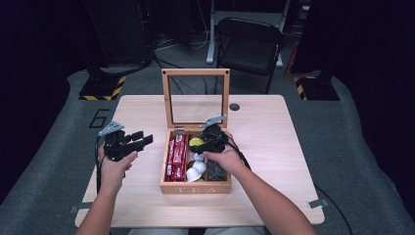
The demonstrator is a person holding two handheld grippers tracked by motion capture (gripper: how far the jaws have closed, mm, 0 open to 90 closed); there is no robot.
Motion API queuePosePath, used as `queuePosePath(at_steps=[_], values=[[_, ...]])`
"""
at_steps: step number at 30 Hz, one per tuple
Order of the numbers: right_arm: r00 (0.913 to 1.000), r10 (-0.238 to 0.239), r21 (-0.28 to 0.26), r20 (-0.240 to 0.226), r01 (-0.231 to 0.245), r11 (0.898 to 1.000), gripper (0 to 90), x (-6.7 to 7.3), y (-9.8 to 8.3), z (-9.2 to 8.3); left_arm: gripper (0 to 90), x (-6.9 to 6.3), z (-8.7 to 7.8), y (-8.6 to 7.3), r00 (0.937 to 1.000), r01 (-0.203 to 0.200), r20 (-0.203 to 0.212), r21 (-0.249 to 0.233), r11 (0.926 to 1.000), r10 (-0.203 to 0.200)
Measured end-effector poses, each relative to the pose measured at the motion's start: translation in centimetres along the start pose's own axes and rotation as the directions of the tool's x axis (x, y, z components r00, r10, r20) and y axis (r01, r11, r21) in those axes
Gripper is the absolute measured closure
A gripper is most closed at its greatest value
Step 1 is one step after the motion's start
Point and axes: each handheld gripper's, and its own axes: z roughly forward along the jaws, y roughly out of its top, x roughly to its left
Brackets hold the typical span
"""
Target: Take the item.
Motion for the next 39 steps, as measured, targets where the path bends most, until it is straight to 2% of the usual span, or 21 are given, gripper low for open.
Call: queuePosePath(at_steps=[3,9,10,11,13,21,34,39], values=[[0.9999,0.012,-0.006,0.007,-0.012,1.000,37.3,0.0,0.1,-0.5,46.9,0.0,0.0,0.0,1.0000,0.001,0.000,0.000,1.0000,-0.001],[0.9998,-0.005,-0.029,0.019,0.006,1.000,37.3,-0.4,0.3,-1.4,46.9,0.0,0.0,0.0,1.0000,0.001,-0.003,0.000,1.0000,-0.001],[0.9997,0.013,-0.025,0.023,-0.012,1.000,37.3,-0.4,0.3,-1.6,46.9,0.1,0.0,0.0,1.0000,0.000,-0.004,0.002,1.0000,0.000],[0.9995,-0.004,-0.032,0.031,0.005,0.999,37.3,-0.6,0.2,-1.7,46.9,0.1,0.0,0.0,1.0000,0.002,-0.004,0.002,1.0000,-0.002],[0.9989,0.020,-0.035,0.042,-0.019,0.999,37.3,-0.9,0.0,-2.3,46.9,0.1,0.0,-0.1,1.0000,0.003,-0.003,0.003,1.0000,-0.003],[0.9967,0.033,-0.057,0.074,-0.028,0.998,37.3,-2.0,-0.5,-3.6,46.9,0.0,0.2,-0.1,1.0000,0.002,-0.004,0.008,1.0000,-0.002],[0.9850,0.101,-0.091,0.140,-0.089,0.992,37.3,-4.5,-2.3,-6.7,46.9,0.0,0.3,-0.2,1.0000,0.002,-0.005,0.007,1.0000,-0.002],[0.9800,0.102,-0.094,0.171,-0.087,0.992,37.3,-5.1,-2.8,-7.8,46.9,0.1,0.3,-0.2,0.9999,0.007,-0.008,0.008,0.9999,-0.007]])
